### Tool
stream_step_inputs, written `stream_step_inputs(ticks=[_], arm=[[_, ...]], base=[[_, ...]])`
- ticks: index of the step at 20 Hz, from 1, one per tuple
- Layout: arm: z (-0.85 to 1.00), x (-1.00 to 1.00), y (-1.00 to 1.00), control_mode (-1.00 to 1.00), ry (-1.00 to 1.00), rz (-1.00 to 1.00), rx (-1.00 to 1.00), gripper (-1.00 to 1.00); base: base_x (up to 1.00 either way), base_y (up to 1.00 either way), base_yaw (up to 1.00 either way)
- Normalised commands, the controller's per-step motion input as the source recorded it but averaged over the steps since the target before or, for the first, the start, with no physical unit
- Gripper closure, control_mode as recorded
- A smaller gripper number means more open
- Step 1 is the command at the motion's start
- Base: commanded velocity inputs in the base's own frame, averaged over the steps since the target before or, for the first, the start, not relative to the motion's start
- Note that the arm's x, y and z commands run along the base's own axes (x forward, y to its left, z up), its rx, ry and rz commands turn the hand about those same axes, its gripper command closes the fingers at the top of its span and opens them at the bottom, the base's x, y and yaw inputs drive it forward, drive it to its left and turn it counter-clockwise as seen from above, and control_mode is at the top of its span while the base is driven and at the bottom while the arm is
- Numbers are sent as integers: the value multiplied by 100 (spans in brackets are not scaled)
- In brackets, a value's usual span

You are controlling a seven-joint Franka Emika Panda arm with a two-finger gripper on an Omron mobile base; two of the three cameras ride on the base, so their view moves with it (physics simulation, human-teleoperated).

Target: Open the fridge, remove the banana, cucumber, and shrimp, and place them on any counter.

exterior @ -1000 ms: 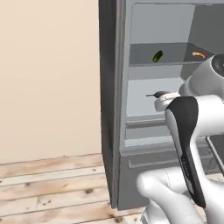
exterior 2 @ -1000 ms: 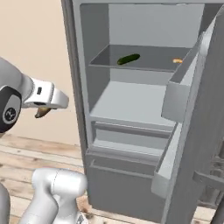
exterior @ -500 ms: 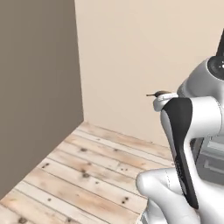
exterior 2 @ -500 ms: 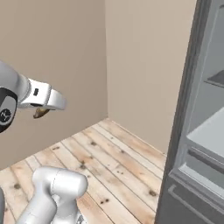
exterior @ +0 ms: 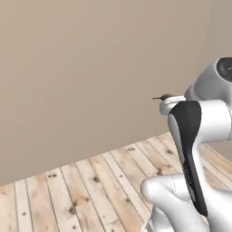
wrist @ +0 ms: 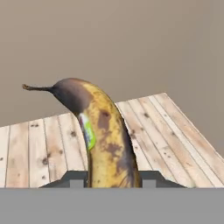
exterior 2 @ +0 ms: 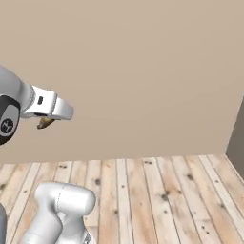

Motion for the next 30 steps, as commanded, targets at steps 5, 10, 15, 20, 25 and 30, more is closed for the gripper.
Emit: stream_step_inputs(ticks=[5, 10, 15, 20, 25, 30], arm=[[0, 0, 0, 100, 0, 0, 0, 100], [0, 0, 0, 100, 0, 0, 0, 100], [0, 0, 0, 100, 0, 0, 0, 100], [0, 0, 0, 100, 0, 0, 0, 100], [0, 0, 0, 100, 0, 0, 0, 100], [0, 0, 0, 100, 0, 0, 0, 100]], base=[[-15, 0, 100], [-20, 0, 100], [-24, 2, 100], [-24, 0, 100], [-49, 16, 100], [-27, 10, 96]])
